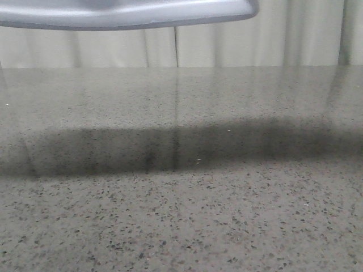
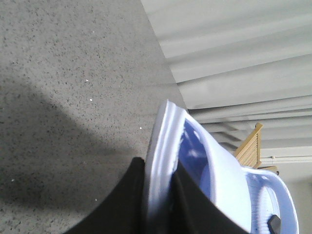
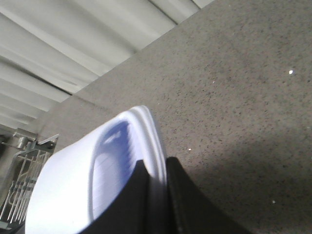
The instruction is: Insert blue slippers together front up
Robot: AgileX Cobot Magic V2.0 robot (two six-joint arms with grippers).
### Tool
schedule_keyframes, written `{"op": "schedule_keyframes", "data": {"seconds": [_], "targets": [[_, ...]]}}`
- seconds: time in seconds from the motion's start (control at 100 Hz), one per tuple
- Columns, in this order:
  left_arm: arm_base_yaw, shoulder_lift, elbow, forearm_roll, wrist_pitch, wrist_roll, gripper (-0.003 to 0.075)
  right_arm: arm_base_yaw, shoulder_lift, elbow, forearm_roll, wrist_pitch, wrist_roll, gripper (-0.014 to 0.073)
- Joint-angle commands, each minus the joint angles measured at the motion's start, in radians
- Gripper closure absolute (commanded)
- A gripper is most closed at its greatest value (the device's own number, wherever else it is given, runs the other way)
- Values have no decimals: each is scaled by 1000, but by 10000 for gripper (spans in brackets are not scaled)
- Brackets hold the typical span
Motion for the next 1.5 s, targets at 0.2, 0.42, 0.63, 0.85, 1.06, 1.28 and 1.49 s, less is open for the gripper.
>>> {"op": "schedule_keyframes", "data": {"seconds": [0.2, 0.42, 0.63, 0.85, 1.06, 1.28, 1.49], "targets": [[-8, 5, -36, -154, 70, 70, 704, 3, 50, -33, 240, 10, -189, 701], [-8, 5, -36, -262, 118, 111, 704, 3, 67, -33, 308, 25, -253, 701], [-8, 5, -36, -432, 159, 190, 704, 3, 67, -33, 308, 25, -273, 701], [-8, 5, -36, -509, 209, 204, 704, 3, 67, -33, 312, 28, -286, 701], [-8, 5, -36, -509, 236, 204, 704, 3, 67, -33, 312, 38, -297, 701], [-8, 5, -36, -509, 281, 200, 704, 3, 69, -25, 312, 48, -304, 701], [-8, 5, -36, -509, 336, 179, 704, 3, 69, 15, 331, 49, -309, 701]]}}
